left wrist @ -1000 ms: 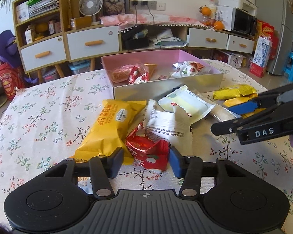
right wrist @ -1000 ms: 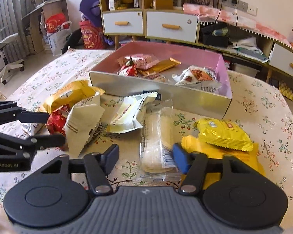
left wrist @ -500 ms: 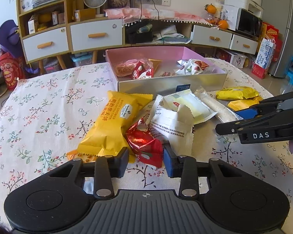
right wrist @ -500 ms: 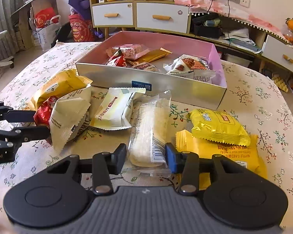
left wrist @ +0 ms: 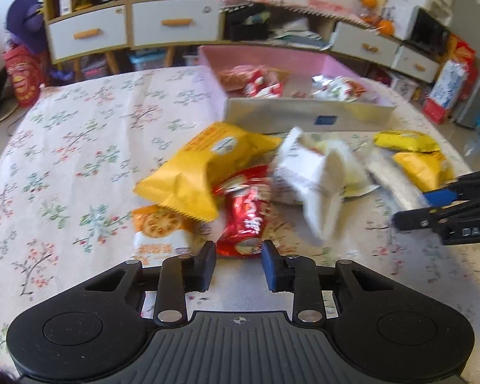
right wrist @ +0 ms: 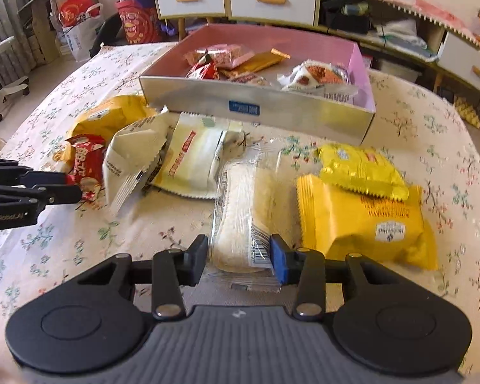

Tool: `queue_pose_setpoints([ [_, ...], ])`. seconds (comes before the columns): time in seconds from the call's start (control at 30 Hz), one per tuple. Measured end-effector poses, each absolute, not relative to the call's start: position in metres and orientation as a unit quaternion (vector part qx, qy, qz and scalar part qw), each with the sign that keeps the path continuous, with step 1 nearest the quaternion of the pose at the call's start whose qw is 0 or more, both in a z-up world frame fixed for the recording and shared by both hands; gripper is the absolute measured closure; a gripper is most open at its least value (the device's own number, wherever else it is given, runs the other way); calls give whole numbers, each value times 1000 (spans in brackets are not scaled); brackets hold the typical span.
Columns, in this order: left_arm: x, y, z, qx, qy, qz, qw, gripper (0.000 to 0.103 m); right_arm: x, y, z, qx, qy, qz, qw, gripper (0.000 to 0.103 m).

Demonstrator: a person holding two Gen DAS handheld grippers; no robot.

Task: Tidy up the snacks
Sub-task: 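Grasp the red candy pack with the left tool while the right grasps the clear bread-stick bag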

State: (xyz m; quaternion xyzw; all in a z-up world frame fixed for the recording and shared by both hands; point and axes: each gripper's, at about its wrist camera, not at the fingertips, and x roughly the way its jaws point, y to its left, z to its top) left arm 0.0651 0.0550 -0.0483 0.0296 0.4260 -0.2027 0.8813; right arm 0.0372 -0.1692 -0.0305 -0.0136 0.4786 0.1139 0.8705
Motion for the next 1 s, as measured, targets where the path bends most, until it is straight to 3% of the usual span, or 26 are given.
queue_pose_setpoints([
  [0.03,64,54,-47,29,422,-208,882,69,37,-169,-30,-10,479,116,870,62],
  [0.13,62,46,-44,41,411,-217,884,52,37,-172,-29,8,477,118,871,60],
  [0.4,76,29,-47,44,414,-204,886,51,51,-175,-32,48,464,113,877,55],
  [0.67,84,15,-54,55,412,-186,890,57,55,-166,-38,11,454,104,885,55],
  [0.7,84,15,-55,59,412,-184,890,63,54,-164,-37,2,453,103,886,55],
  [0.77,83,14,-55,65,410,-179,892,69,52,-160,-38,-24,449,100,887,60],
  [1.0,82,20,-48,46,416,-183,890,75,53,-168,-34,-10,457,93,885,72],
])
